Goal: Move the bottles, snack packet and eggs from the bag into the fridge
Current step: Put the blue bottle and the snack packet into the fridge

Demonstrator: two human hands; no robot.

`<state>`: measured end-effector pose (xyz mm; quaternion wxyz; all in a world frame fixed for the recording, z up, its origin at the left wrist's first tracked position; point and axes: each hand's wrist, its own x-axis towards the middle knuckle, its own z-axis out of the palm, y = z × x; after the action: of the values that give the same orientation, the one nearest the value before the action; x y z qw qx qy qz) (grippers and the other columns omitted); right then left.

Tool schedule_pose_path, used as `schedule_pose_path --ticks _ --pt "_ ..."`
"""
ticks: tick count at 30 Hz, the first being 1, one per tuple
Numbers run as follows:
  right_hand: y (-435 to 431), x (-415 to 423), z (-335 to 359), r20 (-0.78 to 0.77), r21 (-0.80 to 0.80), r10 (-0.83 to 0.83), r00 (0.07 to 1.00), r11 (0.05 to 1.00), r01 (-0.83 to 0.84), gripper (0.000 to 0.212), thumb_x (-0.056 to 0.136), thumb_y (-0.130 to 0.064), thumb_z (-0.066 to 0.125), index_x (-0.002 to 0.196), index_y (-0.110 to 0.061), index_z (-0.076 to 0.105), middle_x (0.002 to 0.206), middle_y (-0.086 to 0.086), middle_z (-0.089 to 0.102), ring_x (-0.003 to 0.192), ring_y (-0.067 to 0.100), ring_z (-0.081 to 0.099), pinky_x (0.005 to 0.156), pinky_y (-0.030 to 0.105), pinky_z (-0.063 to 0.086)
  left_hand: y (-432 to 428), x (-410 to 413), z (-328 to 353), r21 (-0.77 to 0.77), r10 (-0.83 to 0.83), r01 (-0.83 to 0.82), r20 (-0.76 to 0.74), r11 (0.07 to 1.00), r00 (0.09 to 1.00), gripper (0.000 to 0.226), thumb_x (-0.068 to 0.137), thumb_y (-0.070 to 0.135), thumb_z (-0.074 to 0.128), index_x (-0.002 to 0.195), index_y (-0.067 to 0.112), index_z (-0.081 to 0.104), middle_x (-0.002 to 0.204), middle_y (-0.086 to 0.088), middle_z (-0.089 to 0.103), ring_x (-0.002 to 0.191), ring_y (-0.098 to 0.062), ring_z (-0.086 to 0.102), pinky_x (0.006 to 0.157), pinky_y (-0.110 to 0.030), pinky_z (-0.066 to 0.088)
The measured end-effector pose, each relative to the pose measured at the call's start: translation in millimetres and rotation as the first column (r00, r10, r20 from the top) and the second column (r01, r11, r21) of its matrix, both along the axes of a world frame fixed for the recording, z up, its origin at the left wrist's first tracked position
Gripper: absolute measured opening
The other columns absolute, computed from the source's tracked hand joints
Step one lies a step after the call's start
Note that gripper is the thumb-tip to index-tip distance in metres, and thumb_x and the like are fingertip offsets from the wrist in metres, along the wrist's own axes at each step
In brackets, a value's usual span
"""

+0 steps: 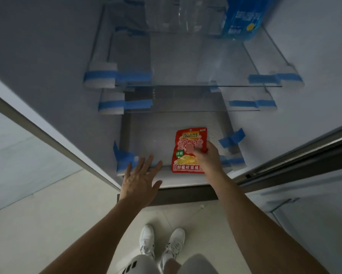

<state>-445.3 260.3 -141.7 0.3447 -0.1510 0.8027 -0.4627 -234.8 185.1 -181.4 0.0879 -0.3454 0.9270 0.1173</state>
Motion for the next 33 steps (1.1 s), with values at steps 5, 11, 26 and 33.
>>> schedule_pose_path --ticks 5,11,26,33 --pt "-38 -20 -9 -0.221 0.072 0.040 0.975 0.997 -0.025 0.034 0.093 -0.030 0.070 0.122 -0.015 0.060 0.118 0.003 0.069 0.102 0.018 0.067 0.071 0.020 0.048 1 -2 1 0.010 0.004 -0.005 0.013 1.000 1.000 0.067 0.098 0.061 0.031 0.154 0.043 -0.002 0.163 0.005 -0.012 0.152 -0.026 -0.009 0.122 -0.054 -0.003" --pt "-47 -41 -23 -0.534 0.277 0.227 0.815 0.957 -0.085 0.045 0.088 -0.050 0.072 0.113 -0.013 0.064 0.111 0.006 0.070 0.098 0.024 0.069 0.075 0.031 0.050 -2 -3 10 0.057 0.003 -0.006 0.055 0.998 0.998 0.066 0.099 0.061 0.030 0.155 0.043 -0.001 0.165 0.006 -0.010 0.153 -0.023 -0.010 0.123 -0.054 0.000" --pt "-4 2 -65 -0.714 0.479 0.596 0.368 0.799 -0.365 0.074 0.100 -0.061 0.035 0.162 -0.028 0.007 0.170 0.012 0.006 0.154 0.034 0.015 0.117 0.048 0.021 -16 -4 23 0.044 0.018 -0.027 0.191 0.999 0.982 0.068 0.096 0.066 0.022 0.153 0.046 -0.009 0.166 0.005 -0.015 0.153 -0.027 -0.012 0.121 -0.059 0.003" --pt "-25 -13 -72 -0.705 0.491 0.602 0.376 0.796 -0.354 0.065 0.101 -0.056 0.019 0.160 -0.029 0.019 0.168 0.010 0.019 0.154 0.032 0.019 0.120 0.051 0.031 -26 -5 16 0.065 0.093 -0.099 0.082 0.993 0.992 0.060 0.097 0.061 0.019 0.154 0.048 0.007 0.167 0.009 0.000 0.154 -0.021 -0.001 0.123 -0.054 0.013"
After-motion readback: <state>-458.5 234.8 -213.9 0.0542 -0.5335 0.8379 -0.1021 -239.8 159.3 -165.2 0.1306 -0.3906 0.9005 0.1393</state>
